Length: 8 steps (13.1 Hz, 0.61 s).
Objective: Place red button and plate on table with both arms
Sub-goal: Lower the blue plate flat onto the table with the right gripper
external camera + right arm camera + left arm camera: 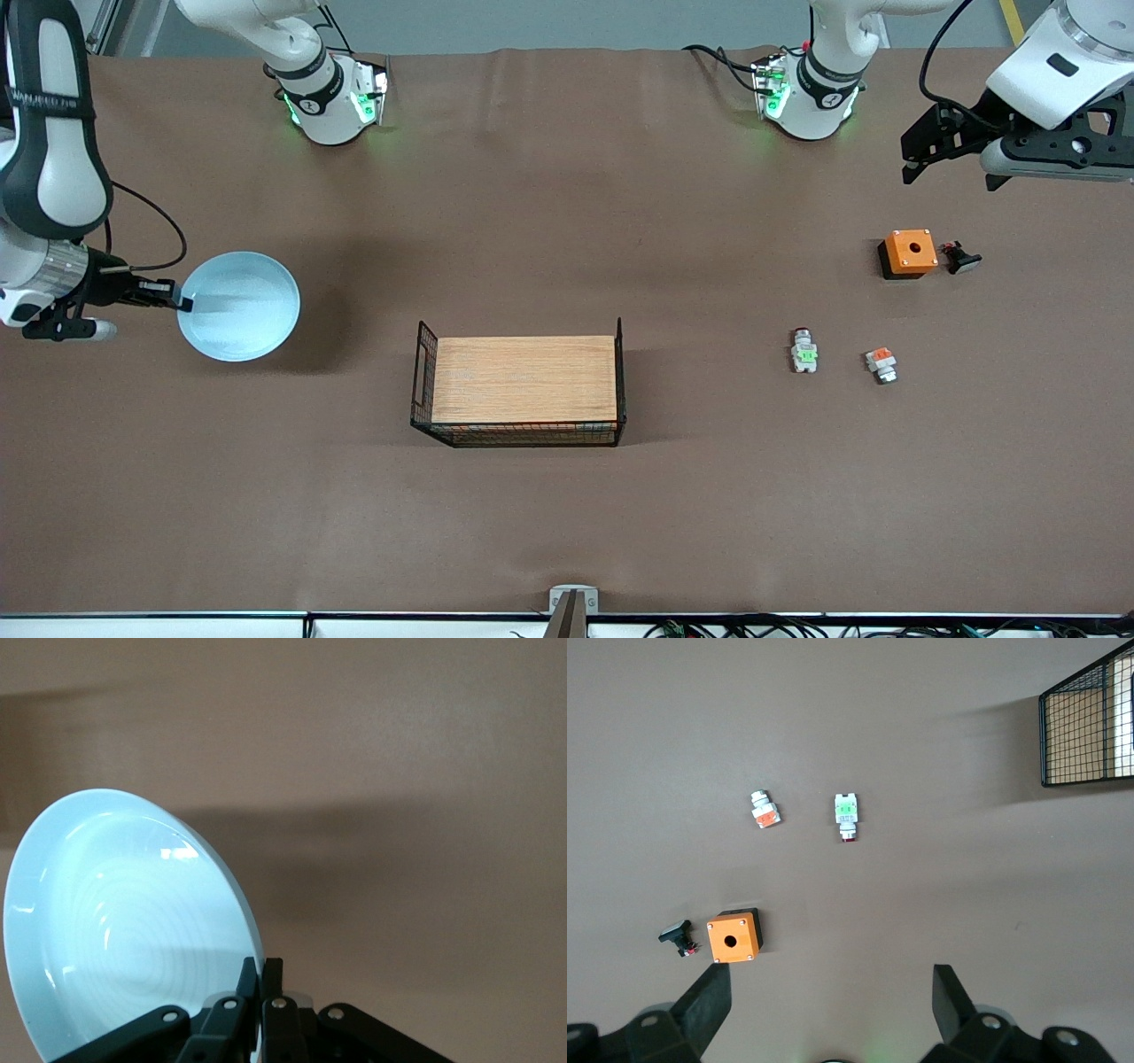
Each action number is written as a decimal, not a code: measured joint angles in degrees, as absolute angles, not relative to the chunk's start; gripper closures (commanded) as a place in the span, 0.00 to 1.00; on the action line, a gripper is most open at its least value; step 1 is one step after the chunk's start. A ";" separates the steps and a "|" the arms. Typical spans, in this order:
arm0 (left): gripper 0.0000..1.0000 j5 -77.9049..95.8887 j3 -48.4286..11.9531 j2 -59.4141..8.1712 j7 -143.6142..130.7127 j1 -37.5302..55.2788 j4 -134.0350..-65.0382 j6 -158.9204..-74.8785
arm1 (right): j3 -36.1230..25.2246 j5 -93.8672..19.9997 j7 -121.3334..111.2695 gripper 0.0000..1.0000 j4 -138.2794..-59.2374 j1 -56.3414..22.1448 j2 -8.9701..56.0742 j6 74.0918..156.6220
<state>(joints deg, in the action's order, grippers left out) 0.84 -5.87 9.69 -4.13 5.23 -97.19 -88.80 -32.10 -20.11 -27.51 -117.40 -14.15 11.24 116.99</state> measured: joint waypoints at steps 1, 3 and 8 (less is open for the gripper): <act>0.00 0.84 -5.89 9.70 -4.13 5.23 -97.22 -88.80 | -32.08 -23.07 -31.91 1.00 -117.49 -12.96 13.66 118.31; 0.00 0.85 -5.90 9.72 -4.16 5.23 -97.27 -88.80 | -32.07 -28.37 -40.02 1.00 -117.53 -11.25 18.13 120.32; 0.00 0.85 -5.90 9.73 -4.26 5.23 -97.35 -88.80 | -31.82 -37.21 -51.31 1.00 -117.46 -10.12 24.76 123.55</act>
<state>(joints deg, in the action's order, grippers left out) 0.85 -5.90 9.73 -4.26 5.23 -97.35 -88.80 -31.82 -37.21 -51.31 -117.46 -10.12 24.76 123.55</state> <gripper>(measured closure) 0.000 0.960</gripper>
